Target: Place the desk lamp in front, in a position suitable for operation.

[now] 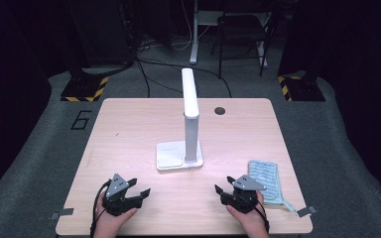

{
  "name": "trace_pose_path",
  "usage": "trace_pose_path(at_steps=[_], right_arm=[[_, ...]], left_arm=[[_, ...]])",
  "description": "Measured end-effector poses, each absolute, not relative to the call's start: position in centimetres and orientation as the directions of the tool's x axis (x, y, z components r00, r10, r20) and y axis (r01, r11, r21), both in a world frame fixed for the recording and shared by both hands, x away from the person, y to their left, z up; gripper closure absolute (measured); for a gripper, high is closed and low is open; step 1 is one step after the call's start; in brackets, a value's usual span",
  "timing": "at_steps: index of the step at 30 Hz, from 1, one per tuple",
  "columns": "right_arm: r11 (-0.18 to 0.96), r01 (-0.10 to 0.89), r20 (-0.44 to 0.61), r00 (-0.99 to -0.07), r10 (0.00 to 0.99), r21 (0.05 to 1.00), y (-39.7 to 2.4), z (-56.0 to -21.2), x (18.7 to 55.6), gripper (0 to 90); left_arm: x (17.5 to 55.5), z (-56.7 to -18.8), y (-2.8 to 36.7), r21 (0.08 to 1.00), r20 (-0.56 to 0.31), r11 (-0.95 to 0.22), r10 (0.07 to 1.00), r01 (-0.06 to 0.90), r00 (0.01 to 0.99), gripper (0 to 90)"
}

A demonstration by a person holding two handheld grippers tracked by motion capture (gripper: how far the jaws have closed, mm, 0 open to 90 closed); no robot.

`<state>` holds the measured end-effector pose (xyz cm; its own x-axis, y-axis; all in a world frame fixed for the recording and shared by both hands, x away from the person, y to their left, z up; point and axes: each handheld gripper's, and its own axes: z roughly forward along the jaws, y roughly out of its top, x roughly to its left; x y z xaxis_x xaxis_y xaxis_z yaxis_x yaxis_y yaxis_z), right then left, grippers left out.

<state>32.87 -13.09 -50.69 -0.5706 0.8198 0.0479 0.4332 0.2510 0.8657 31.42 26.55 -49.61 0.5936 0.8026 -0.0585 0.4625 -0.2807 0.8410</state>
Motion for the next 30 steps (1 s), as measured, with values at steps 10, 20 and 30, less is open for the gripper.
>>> trace_pose_path(at_steps=[10,20,30], right_arm=[[0.287,0.403,0.017,-0.605,0.796,0.869,-12.0,-48.8,32.9,44.4],[0.234,0.355,0.053,-0.641,0.766,0.905,-10.4,-43.5,38.1,45.0],[0.277,0.379,0.072,-0.693,0.717,0.883,-6.8,-43.2,41.5,43.8]], left_arm=[[30.8,-49.3,26.2,0.85,-0.062,-0.283,0.783,0.444,0.619,34.5],[31.1,-49.3,26.3,0.85,-0.075,-0.276,0.78,0.448,0.622,34.4],[30.9,-49.3,25.7,0.843,-0.066,-0.301,0.763,0.445,0.643,34.4]])
